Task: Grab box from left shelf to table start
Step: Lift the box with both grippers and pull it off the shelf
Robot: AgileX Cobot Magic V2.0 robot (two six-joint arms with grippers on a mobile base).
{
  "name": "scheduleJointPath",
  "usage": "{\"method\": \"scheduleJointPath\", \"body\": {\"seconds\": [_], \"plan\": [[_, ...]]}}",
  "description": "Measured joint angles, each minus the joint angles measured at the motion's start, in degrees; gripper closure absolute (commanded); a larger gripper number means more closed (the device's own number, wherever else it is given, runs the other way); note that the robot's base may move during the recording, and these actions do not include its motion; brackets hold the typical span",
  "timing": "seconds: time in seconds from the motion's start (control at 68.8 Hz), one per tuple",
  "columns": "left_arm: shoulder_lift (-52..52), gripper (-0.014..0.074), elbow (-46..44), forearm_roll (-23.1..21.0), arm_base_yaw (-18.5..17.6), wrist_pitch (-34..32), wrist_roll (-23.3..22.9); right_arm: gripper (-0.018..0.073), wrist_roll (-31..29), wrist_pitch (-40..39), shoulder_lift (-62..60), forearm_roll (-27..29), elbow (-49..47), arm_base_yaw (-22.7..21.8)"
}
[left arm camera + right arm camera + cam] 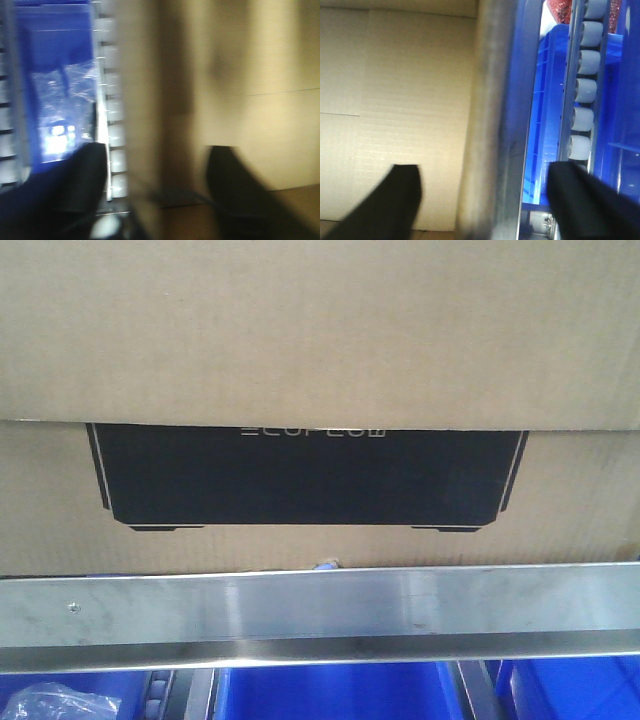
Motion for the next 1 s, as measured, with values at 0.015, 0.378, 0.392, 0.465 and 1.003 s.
{"method": "scheduleJointPath", "body": {"seconds": [0.015, 0.378, 0.392, 0.465, 1.003], "plan": [[0.0, 0.0582, -0.1, 0.6, 0.0, 0.0, -0.4, 0.0319, 0.0, 0.0, 0.0, 0.0, -0.1, 0.0], [0.4, 0.0688, -0.2, 4.0, 0.0, -0.7, -5.6, 0.0502, -1.1, 0.3, 0.0, 1.4, -0.5, 0.2], [0.4, 0.0688, -0.2, 4.0, 0.0, -0.7, -5.6, 0.0502, -1.1, 0.3, 0.0, 1.4, -0.5, 0.2], [0.4, 0.0688, -0.2, 4.0, 0.0, -0.7, -6.0, 0.0502, -1.1, 0.4, -0.1, 1.5, -0.5, 0.2], [-13.5, 0.0688, 0.8, 18.4, -12.9, 3.6, -18.2, 0.0502, -1.3, 8.9, -14.7, 0.4, -0.1, 0.4]]}}
